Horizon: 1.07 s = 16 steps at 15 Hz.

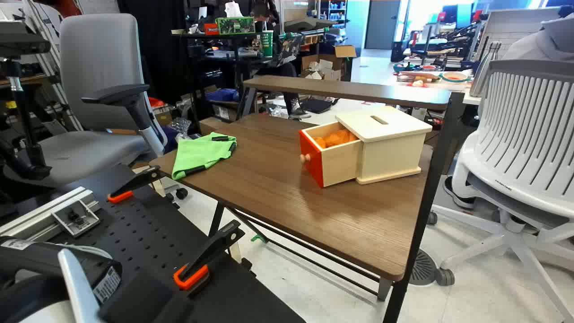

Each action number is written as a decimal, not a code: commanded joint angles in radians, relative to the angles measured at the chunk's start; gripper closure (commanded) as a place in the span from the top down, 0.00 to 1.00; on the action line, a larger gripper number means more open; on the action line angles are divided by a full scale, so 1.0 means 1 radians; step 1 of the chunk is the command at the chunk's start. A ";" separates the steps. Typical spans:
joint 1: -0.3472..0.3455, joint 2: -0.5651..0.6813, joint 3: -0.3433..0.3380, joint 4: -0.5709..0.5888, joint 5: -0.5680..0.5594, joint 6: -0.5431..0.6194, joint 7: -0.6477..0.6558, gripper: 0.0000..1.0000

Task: Pick the object and put it in the drawer

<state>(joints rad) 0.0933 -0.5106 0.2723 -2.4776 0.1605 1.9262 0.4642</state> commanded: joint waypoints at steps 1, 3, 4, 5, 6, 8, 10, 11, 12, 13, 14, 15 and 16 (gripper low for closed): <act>0.008 0.001 -0.007 0.001 -0.004 -0.001 0.003 1.00; 0.008 0.001 -0.007 0.001 -0.004 -0.001 0.003 1.00; 0.008 0.001 -0.007 0.001 -0.004 -0.001 0.003 1.00; 0.014 -0.044 -0.007 -0.024 0.003 -0.004 0.012 1.00; 0.012 -0.052 -0.003 -0.039 0.000 0.060 0.011 1.00; 0.004 -0.037 -0.003 -0.043 -0.004 0.170 0.003 1.00; -0.005 0.009 -0.004 -0.029 -0.009 0.273 0.002 1.00; -0.011 0.044 -0.004 -0.020 -0.011 0.335 0.001 1.00; -0.016 0.073 -0.003 -0.011 -0.017 0.387 0.001 1.00; -0.021 0.111 -0.003 0.003 -0.021 0.431 0.003 1.00; -0.030 0.158 -0.004 0.022 -0.028 0.477 0.006 1.00; -0.037 0.204 -0.004 0.041 -0.036 0.523 0.011 1.00; -0.036 0.210 -0.012 0.039 -0.032 0.541 0.011 1.00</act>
<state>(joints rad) 0.0713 -0.4058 0.2700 -2.4955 0.1499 2.3863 0.4643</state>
